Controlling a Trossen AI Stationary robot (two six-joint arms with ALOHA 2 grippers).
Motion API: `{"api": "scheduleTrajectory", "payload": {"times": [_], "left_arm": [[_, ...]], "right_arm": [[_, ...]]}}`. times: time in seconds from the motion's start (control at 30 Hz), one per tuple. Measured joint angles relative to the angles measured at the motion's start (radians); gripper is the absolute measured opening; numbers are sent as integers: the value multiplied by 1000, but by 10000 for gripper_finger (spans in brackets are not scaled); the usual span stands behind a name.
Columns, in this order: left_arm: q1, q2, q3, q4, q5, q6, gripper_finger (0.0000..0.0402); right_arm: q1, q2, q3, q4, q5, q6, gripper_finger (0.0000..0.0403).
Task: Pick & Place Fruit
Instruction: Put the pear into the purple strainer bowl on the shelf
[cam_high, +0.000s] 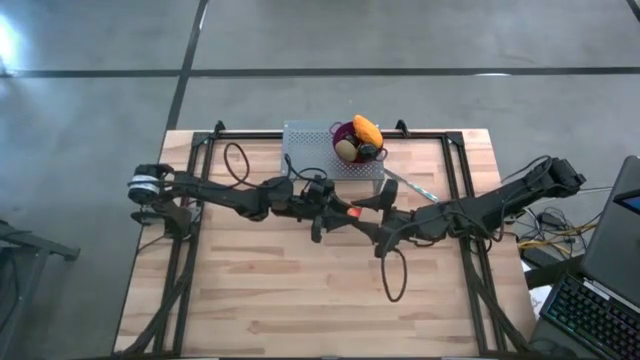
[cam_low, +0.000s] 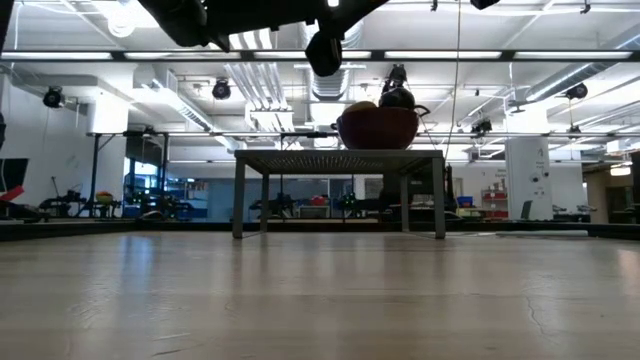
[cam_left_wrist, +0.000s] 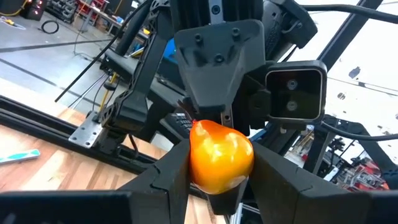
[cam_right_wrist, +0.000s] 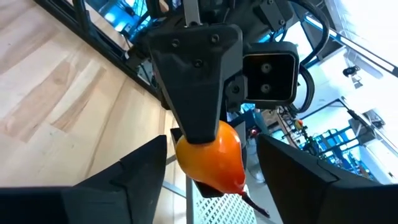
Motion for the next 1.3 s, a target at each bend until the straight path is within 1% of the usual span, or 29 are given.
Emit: {"api": "scheduleTrajectory", "payload": {"times": [0.23, 0.77, 0.9, 1.13, 1.23, 1.3], "left_arm": [[2, 0, 0, -3, 0, 0, 149], [4, 0, 0, 0, 0, 0, 149], [4, 0, 0, 0, 0, 1, 149], [4, 0, 0, -1, 0, 0, 149], [4, 0, 0, -1, 0, 3, 149], [3, 0, 0, -2, -2, 33, 153]], "right_arm": [[0, 0, 0, -1, -1, 0, 213], [1, 0, 0, -2, -2, 0, 148], [1, 0, 0, -2, -2, 0, 144], [0, 0, 0, -1, -2, 0, 153], [0, 0, 0, -1, -2, 0, 147], [0, 0, 0, -2, -1, -5, 143]]}}
